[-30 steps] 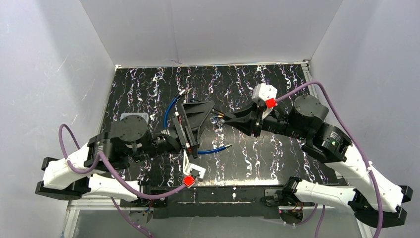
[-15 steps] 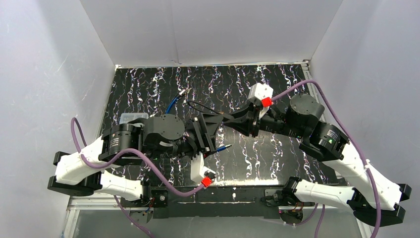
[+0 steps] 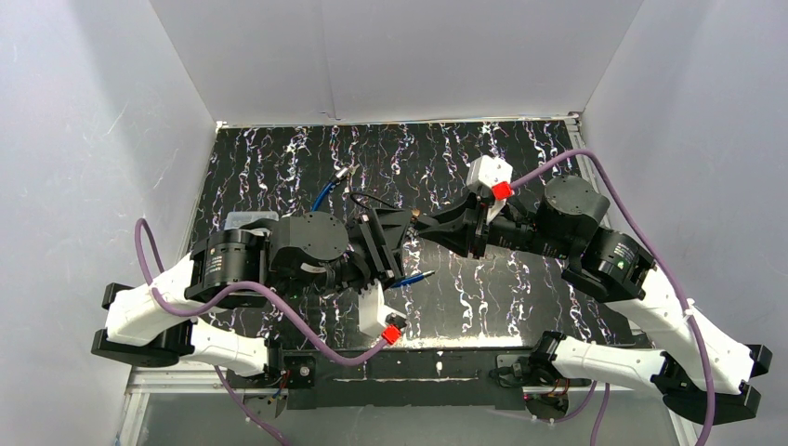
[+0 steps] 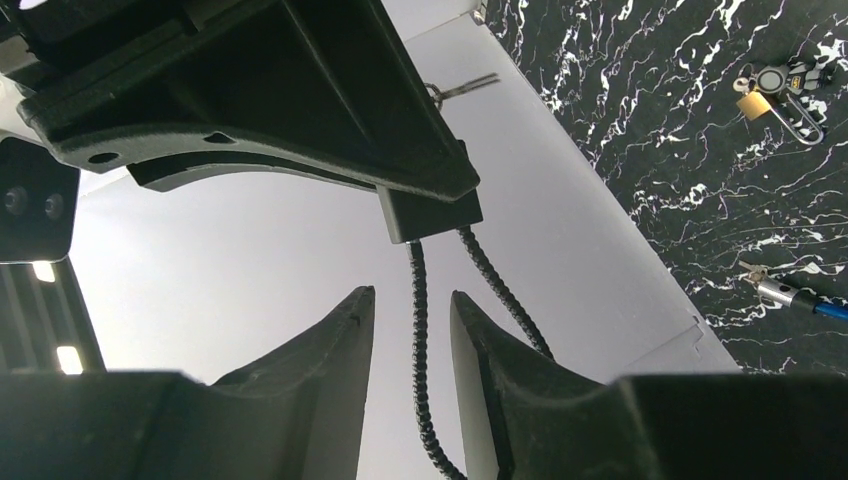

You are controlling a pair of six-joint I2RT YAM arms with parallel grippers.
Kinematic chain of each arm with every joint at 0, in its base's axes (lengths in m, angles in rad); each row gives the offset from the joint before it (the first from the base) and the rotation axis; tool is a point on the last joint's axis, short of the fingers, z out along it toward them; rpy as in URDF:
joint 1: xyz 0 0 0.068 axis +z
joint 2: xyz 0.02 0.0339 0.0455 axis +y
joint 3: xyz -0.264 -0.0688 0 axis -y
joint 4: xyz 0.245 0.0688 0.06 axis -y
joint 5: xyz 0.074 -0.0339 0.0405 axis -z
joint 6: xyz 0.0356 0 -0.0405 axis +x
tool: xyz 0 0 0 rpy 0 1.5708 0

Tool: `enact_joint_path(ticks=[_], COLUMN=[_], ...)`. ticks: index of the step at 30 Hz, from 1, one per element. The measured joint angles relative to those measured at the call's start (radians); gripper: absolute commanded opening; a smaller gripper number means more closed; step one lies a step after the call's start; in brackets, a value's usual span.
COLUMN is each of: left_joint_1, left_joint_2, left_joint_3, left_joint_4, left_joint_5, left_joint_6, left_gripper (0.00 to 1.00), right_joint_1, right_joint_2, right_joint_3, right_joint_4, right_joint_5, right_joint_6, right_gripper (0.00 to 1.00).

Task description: Unlock with the key

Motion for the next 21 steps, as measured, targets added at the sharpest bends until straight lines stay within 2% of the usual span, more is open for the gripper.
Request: enact_joint_path(ticks=[7,15,21], left_joint_1=[0.002,0.018,0.020], left_joint_2=[0.025,0.058,0.061], left_joint_3=[0.006,0.006,0.006], left_joint_4=[0.001,0.054,0.124], left_joint_5=[-0.033,-0.052,-0.064], left_joint_6=[-0.005,0.012,0.020], left_gripper=[0.27,0.02,0.00], right_joint_1=[0.000,-0.001,-0.001], right_joint_2=[0.001,0.002,-0.049], right_joint_3=[0.012,0.012,-0.039], right_joint_4=[0.001,0.014,0.102], right_joint_5=[-0.031,-0.046,-0.006], right_joint_6=[0.020,0.056,0.102], right_gripper=[0.01,0.01,0.01])
